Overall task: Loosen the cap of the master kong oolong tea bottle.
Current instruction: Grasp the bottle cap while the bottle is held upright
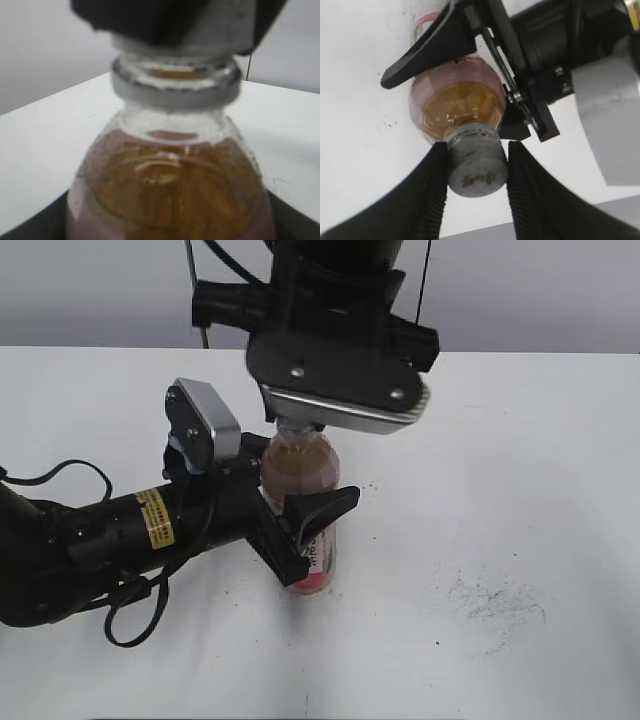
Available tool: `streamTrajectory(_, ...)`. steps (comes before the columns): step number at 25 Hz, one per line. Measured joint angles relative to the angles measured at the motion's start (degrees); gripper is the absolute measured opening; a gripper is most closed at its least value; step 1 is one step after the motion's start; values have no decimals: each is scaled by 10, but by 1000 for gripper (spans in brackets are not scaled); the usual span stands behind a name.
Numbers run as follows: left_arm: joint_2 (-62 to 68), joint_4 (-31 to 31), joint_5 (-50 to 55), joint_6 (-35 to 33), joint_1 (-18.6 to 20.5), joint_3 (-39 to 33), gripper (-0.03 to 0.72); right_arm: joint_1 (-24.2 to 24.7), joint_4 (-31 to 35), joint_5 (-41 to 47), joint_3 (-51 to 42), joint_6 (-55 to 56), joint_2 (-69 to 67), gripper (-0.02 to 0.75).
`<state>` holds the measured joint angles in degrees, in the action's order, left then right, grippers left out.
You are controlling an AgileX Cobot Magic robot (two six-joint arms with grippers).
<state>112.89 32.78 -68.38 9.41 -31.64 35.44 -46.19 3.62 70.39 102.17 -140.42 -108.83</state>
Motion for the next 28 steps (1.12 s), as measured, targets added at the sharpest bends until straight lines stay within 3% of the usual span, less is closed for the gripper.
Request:
streamTrajectory(2,0,-1,1,2,0,0,442,0,-6,-1,1,126,0,333)
streamTrajectory(5,0,-3,2,4,0,0,442,-1,-6,-3,4,329,3,536)
streamTrajectory(7,0,-3,2,4,0,0,442,-2,-6,-3,5,497,5,611)
streamTrajectory(13,0,1,2,5,0,0,442,-2,3,-3,5,1015,6,577)
streamTrajectory(16,0,2,2,4,0,0,442,-2,4,-3,5,1200,6,568)
streamTrajectory(21,0,2,2,4,0,0,442,-2,4,-3,5,1327,6,564)
streamTrajectory(28,0,2,2,4,0,0,442,-2,0,-3,5,1350,6,500)
